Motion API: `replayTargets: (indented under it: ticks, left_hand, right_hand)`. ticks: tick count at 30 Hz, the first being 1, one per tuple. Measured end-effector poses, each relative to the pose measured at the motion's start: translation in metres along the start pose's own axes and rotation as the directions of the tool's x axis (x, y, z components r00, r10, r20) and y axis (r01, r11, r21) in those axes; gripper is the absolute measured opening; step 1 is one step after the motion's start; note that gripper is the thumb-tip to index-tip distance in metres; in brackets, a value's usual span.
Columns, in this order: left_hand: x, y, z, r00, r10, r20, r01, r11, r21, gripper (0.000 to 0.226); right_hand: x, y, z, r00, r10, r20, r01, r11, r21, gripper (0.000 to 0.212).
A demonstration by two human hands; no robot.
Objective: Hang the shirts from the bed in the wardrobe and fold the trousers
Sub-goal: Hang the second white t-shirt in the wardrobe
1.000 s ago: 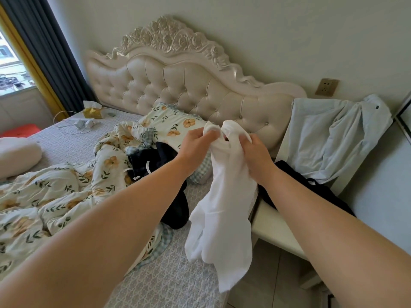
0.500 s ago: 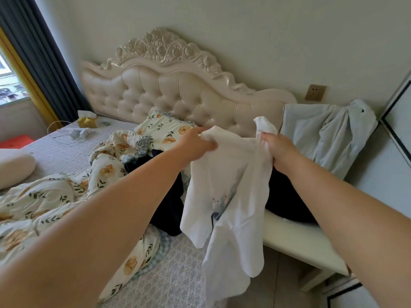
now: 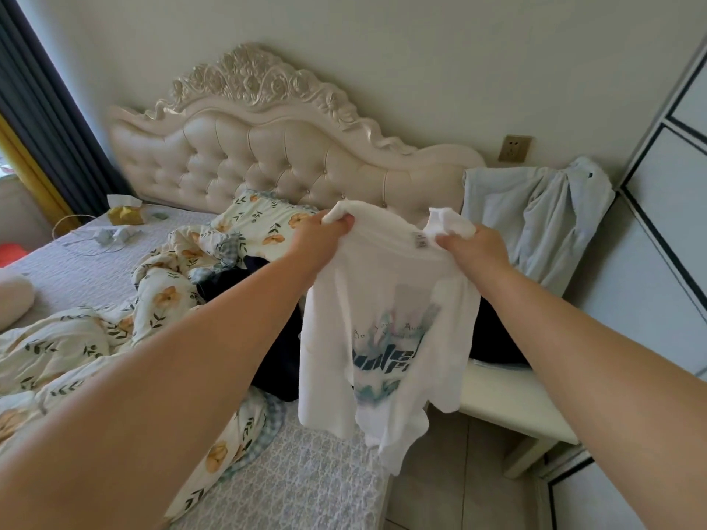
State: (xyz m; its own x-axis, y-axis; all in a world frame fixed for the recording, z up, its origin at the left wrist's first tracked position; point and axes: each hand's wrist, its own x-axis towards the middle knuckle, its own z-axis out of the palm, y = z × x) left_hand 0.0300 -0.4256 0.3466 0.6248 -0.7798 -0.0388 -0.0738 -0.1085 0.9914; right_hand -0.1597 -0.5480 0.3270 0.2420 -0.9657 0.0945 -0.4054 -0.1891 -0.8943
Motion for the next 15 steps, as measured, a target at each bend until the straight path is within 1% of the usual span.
replayTargets:
  ticks: [1, 3, 4, 6, 8, 9, 10, 11, 12, 13, 14, 15]
  left_hand:
    - [-0.001, -0.001, 0.001, 1.0, -0.003, -0.029, 0.003, 1.0, 0.008, 0.004]
    - [-0.001, -0.005, 0.001, 0.995, -0.017, -0.101, 0.019, 1.0, 0.022, 0.014]
    - [-0.002, -0.008, 0.001, 0.99, -0.033, -0.134, 0.036, 0.999, 0.024, 0.019]
    - [-0.007, -0.015, 0.005, 0.982, -0.07, -0.175, 0.073, 0.997, 0.009, 0.025]
    - [-0.014, -0.021, 0.012, 0.975, -0.11, -0.192, 0.114, 0.993, 0.013, 0.028]
    - [-0.018, -0.021, 0.015, 0.97, -0.129, -0.204, 0.136, 0.991, 0.017, 0.028]
    - [-0.022, -0.021, 0.017, 0.965, -0.14, -0.22, 0.15, 0.988, 0.03, 0.028]
    - [-0.026, -0.019, 0.017, 0.963, -0.137, -0.234, 0.153, 0.987, 0.048, 0.026]
    - [-0.029, -0.016, 0.016, 0.965, -0.12, -0.234, 0.137, 0.989, 0.058, 0.024]
    - [-0.033, -0.014, 0.015, 0.971, -0.073, -0.226, 0.091, 0.993, 0.07, 0.021]
    - [-0.037, -0.013, 0.015, 0.978, 0.01, -0.209, 0.018, 0.991, 0.132, 0.021]
    - [-0.043, -0.012, 0.016, 0.977, 0.117, -0.18, -0.068, 0.964, 0.259, 0.021]
  right_hand:
    - [-0.003, 0.004, -0.006, 0.999, -0.022, -0.033, 0.019, 0.995, -0.101, 0.009]
    - [-0.009, 0.017, -0.02, 0.998, -0.034, -0.06, 0.018, 0.967, -0.254, 0.008]
    - [-0.013, 0.023, -0.027, 0.998, -0.007, -0.059, -0.01, 0.956, -0.292, 0.008]
    - [-0.023, 0.034, -0.037, 0.996, 0.08, -0.04, -0.088, 0.954, -0.288, 0.013]
    - [-0.033, 0.044, -0.042, 0.983, 0.184, 0.014, -0.178, 0.967, -0.184, 0.016]
    - [-0.038, 0.048, -0.046, 0.974, 0.219, 0.066, -0.207, 0.967, -0.146, 0.022]
    - [-0.042, 0.05, -0.05, 0.967, 0.224, 0.122, -0.206, 0.968, -0.146, 0.03]
    - [-0.044, 0.051, -0.056, 0.968, 0.199, 0.151, -0.175, 0.971, -0.16, 0.036]
    - [-0.045, 0.049, -0.062, 0.981, 0.145, 0.131, -0.123, 0.979, -0.165, 0.039]
    - [-0.045, 0.046, -0.069, 0.996, 0.076, 0.056, -0.067, 0.986, -0.153, 0.042]
    - [-0.045, 0.044, -0.076, 0.999, 0.019, -0.048, -0.026, 0.99, -0.139, 0.044]
    - [-0.046, 0.042, -0.083, 0.988, -0.027, -0.15, 0.007, 0.991, -0.131, 0.044]
